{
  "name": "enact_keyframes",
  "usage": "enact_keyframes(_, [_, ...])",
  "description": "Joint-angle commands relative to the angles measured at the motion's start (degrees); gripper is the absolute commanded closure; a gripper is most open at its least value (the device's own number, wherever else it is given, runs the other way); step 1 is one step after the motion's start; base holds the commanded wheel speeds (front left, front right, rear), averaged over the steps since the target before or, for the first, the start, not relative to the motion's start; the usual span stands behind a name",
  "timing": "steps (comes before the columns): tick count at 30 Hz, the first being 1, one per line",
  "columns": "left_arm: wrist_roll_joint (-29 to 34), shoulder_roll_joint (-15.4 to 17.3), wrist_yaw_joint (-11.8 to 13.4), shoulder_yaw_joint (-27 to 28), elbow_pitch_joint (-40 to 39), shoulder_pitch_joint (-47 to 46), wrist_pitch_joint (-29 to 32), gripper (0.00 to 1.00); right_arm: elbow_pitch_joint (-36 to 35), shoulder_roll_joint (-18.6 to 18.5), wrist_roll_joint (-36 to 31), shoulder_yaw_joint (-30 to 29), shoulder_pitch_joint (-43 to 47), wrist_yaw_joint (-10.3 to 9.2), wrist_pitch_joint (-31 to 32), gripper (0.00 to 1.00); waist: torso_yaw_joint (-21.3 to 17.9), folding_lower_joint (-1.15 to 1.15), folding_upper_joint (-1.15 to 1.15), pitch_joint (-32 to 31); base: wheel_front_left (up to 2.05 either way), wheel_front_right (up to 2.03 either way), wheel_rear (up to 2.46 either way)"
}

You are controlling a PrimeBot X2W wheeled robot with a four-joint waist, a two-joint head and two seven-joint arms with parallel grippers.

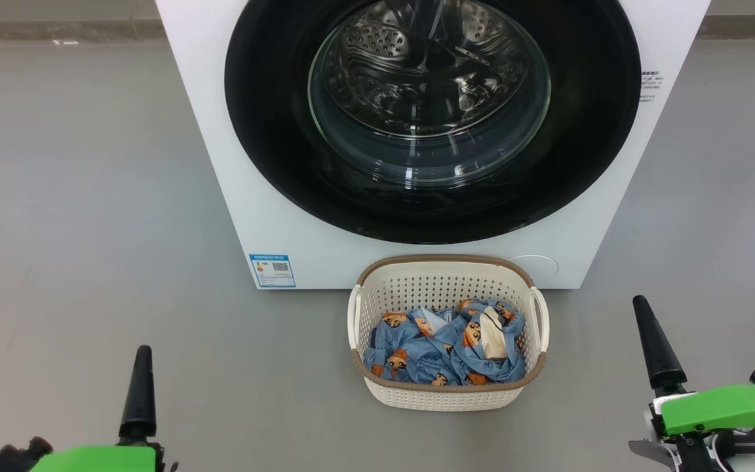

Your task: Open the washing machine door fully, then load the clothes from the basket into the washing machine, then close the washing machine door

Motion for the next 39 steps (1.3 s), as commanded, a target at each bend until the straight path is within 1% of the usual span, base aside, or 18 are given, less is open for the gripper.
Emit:
enact_keyframes(1, [2.62,0.71,-0.64,0.52,-1.84,-2.47,-0.94,0.0,-1.92,-0.69,-3.73,0.01,-2.87,0.14,-0.62,0.0,0.03,0.0,0.0,0.02,0.0,0.0,0.0])
enact_keyframes(4, [5.24,0.71,-0.71,0.28,-1.96,-2.58,-1.45,0.0,-2.0,-0.52,-7.45,-0.2,-2.96,0.14,-0.82,0.0,0.1,0.0,0.0,0.06,0.0,0.0,0.0])
enact_keyframes(11, [13.66,0.8,-0.86,-0.3,-2.22,-2.88,-2.63,0.0,-1.07,-0.53,-15.64,-1.0,-3.59,0.16,-1.29,0.0,0.27,0.0,0.0,0.17,0.0,0.0,0.0])
enact_keyframes(12, [13.66,0.8,-0.86,-0.3,-2.22,-2.88,-2.63,0.0,-1.07,-0.53,-15.64,-1.0,-3.59,0.16,-1.29,0.0,0.27,0.0,0.0,0.17,0.0,0.0,0.0])
enact_keyframes(18, [18.75,0.81,-0.99,-0.99,-2.72,-3.11,-3.65,0.0,-0.16,-0.36,-21.4,-2.28,-4.47,0.18,-1.69,0.0,0.35,0.0,0.0,0.25,0.0,0.0,0.0])
enact_keyframes(19, [20.14,0.81,-1.04,-1.16,-2.84,-3.18,-3.98,0.0,0.13,-0.22,-23.43,-2.49,-4.71,0.18,-1.82,0.0,0.33,0.0,0.0,0.27,0.0,0.0,0.0])
enact_keyframes(28, [26.23,0.85,-1.24,-1.66,-2.1,-3.6,-5.51,0.0,0.26,1.14,-32.76,-3.84,-5.08,0.21,-2.42,0.0,0.25,0.0,0.0,0.26,0.0,0.0,0.0])
enact_keyframes(39, [33.22,0.89,-1.48,-1.66,-1.66,-4.14,-7.37,0.0,0.92,2.25,-42.35,-4.84,-5.85,0.24,-3.16,0.0,0.39,0.0,0.0,0.23,0.0,0.0,0.0])
